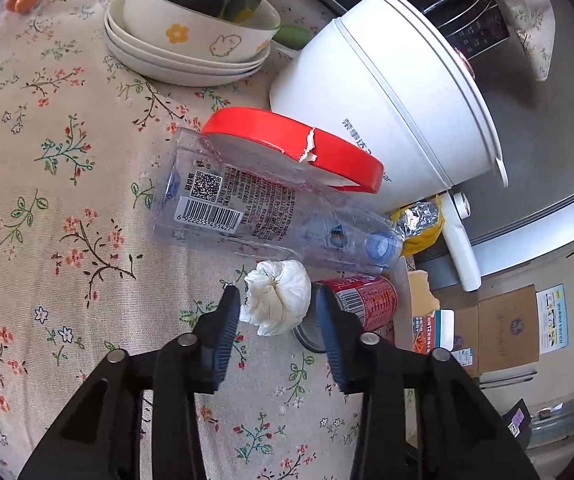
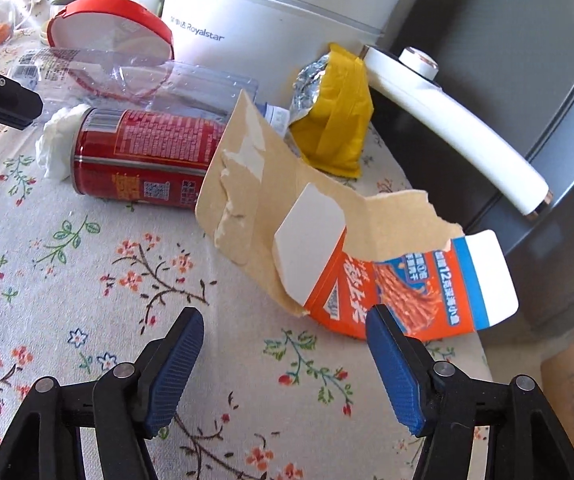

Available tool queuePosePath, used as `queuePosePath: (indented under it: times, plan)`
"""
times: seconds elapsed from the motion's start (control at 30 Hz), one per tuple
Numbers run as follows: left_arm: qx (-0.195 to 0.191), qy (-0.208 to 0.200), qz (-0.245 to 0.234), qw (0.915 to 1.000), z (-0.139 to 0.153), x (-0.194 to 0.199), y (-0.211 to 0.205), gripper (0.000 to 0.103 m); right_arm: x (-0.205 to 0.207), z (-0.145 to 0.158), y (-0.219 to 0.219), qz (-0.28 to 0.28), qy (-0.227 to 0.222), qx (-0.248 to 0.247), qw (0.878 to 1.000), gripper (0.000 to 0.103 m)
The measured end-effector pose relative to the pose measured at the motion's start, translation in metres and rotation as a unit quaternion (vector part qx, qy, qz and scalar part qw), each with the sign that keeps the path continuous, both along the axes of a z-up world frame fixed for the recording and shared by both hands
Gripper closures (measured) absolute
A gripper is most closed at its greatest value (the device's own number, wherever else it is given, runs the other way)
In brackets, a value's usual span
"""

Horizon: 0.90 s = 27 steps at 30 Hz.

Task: Collect trash
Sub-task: 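Lift the tissue with the left tool while the right tool grasps the torn orange carton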

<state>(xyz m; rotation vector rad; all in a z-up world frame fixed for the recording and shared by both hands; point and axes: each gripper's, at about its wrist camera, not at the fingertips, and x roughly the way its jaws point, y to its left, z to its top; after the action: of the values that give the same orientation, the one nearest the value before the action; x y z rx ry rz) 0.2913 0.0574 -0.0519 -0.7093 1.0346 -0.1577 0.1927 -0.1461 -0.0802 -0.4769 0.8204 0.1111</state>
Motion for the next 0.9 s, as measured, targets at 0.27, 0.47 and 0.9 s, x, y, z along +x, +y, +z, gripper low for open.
queuePosePath:
  times: [0.27, 0.47, 0.9]
  plan:
    - [0.040, 0.021, 0.003, 0.9990, -0.019, 0.018, -0.021, 0.051, 0.022, -0.003, 0.009, 0.014, -0.012, -0.021, 1.000, 0.031]
    - [0.072, 0.001, -0.013, 0.9973, -0.018, 0.021, -0.032, 0.075, 0.031, -0.012, 0.013, 0.022, -0.017, -0.034, 0.999, 0.047]
    - [0.049, -0.008, -0.017, 0.9986, 0.005, -0.002, -0.025, 0.079, 0.017, 0.009, -0.006, 0.017, -0.014, 0.040, 0.999, 0.088]
